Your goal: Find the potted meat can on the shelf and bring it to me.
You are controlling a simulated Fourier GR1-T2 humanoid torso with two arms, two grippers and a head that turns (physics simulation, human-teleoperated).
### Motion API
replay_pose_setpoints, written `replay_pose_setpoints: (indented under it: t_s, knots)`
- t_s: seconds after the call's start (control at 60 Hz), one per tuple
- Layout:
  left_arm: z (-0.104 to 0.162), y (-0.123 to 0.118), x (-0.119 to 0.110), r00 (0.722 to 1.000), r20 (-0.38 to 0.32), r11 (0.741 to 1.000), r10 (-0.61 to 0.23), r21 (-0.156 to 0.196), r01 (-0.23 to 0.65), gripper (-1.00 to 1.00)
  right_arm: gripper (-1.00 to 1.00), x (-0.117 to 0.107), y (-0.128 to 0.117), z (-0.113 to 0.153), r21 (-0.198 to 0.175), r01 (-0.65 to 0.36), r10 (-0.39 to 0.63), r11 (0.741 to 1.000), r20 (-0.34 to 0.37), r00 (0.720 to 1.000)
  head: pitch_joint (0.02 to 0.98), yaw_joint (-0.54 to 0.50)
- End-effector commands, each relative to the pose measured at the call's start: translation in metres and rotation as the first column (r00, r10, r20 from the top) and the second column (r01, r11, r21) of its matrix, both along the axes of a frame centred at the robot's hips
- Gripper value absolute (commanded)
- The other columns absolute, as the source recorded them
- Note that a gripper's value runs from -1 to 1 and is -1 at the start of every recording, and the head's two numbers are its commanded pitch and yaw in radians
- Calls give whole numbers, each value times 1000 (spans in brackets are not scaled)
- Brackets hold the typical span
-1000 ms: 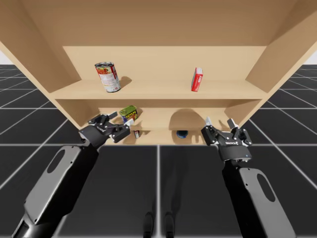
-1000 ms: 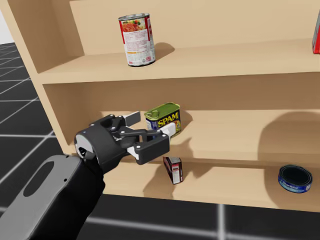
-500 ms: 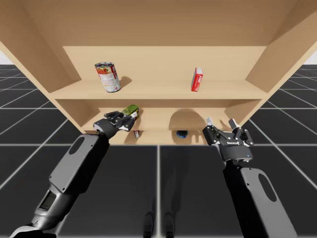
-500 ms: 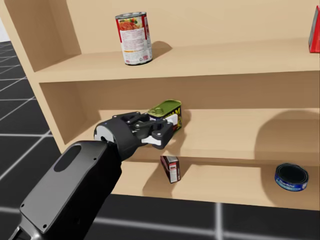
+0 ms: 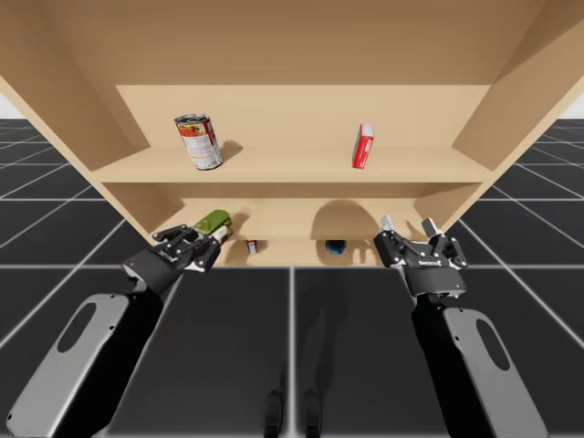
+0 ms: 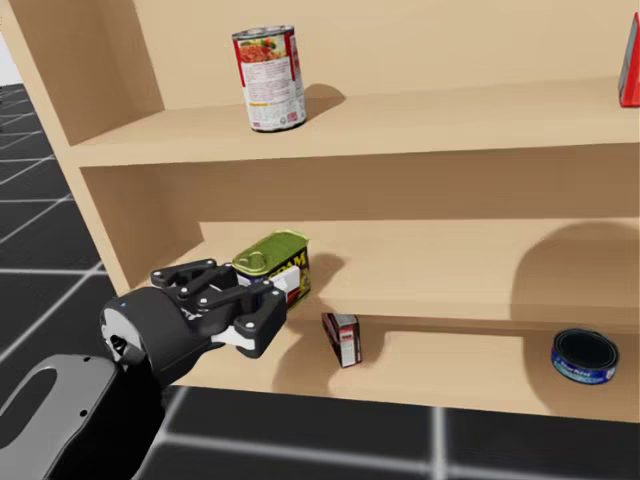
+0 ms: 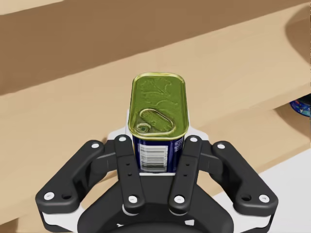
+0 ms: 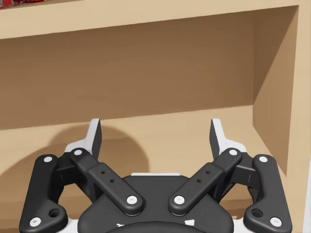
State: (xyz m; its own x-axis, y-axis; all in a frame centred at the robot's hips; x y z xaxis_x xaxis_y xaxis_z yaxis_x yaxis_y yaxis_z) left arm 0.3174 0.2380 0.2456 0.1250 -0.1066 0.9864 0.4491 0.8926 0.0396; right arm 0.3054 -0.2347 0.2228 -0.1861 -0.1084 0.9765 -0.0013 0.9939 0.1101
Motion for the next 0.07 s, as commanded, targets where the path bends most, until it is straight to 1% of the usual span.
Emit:
replay_pose_setpoints:
  t_s: [0.017, 0.067]
  knots:
    - [19, 9, -33, 994, 62, 995, -91, 44, 88, 1000, -1000, 0, 0, 0, -1, 2, -2, 1000, -2, 1000, 553, 242]
    - [18, 13, -42, 994, 61, 995, -94, 50, 91, 1000, -1000, 1, 0, 0, -1, 2, -2, 1000, -2, 1000, 553, 240]
